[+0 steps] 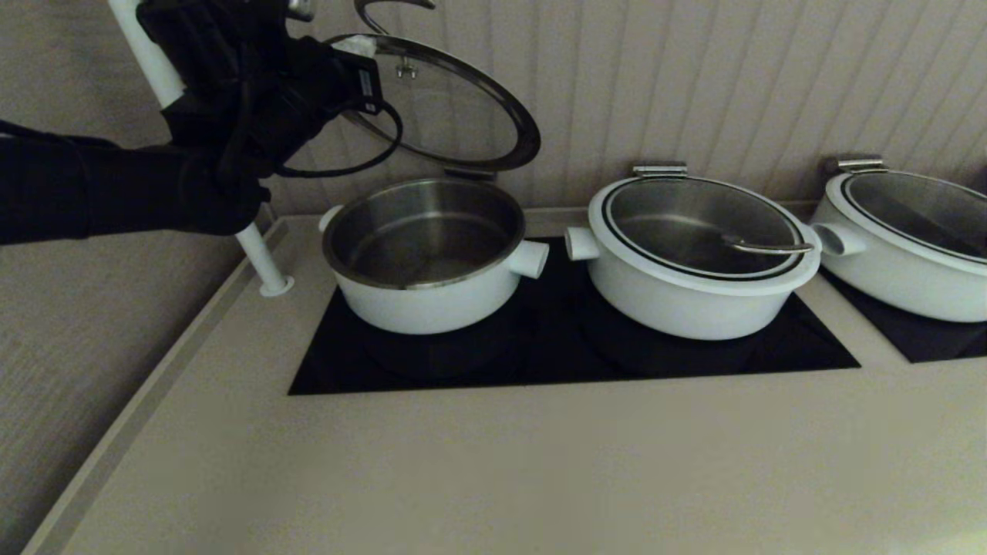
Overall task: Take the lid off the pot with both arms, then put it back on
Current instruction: Close the pot lid
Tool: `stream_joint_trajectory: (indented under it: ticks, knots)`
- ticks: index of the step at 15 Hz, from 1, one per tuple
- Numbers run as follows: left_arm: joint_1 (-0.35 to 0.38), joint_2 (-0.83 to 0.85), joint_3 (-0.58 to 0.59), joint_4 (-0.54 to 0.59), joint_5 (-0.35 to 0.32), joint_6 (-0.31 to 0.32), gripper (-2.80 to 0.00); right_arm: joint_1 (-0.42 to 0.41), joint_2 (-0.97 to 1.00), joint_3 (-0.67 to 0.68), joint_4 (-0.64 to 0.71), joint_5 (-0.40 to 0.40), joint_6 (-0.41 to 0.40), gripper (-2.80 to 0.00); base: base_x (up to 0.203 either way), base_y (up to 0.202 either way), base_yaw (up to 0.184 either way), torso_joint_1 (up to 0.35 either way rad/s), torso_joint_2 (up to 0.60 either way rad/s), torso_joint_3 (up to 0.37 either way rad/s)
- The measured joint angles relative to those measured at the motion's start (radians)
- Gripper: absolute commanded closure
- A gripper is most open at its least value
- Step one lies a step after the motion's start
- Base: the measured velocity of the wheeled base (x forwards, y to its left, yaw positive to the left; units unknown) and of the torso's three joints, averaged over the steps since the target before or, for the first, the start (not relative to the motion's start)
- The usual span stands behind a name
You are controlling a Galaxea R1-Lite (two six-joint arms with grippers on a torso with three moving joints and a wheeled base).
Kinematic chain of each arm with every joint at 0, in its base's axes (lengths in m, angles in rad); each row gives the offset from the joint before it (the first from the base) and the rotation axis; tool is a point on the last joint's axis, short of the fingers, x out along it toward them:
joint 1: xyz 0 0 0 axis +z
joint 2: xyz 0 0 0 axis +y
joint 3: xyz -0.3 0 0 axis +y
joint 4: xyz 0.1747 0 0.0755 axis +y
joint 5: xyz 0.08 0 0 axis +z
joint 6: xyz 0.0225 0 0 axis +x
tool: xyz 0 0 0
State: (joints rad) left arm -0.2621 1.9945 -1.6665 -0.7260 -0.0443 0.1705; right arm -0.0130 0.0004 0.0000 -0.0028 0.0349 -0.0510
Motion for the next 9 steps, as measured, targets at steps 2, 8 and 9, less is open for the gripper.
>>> stream_joint_trajectory:
  ticks: [2, 8, 9]
  knots:
    - [0.000, -0.001, 0.006, 0.001, 0.000, 0.001, 0.00, 0.000, 0.000, 0.000, 0.000, 0.000, 0.000, 0.00, 0.000, 0.000, 0.000, 0.000, 0.00, 0.000]
    - [0.000, -0.029, 0.010, 0.014, 0.000, 0.002, 0.00, 0.000, 0.000, 0.000, 0.000, 0.000, 0.000, 0.00, 0.000, 0.000, 0.000, 0.000, 0.00, 0.000]
    - [0.000, -0.036, 0.010, 0.009, 0.000, 0.002, 0.00, 0.000, 0.000, 0.000, 0.000, 0.000, 0.000, 0.00, 0.000, 0.000, 0.000, 0.000, 0.00, 0.000]
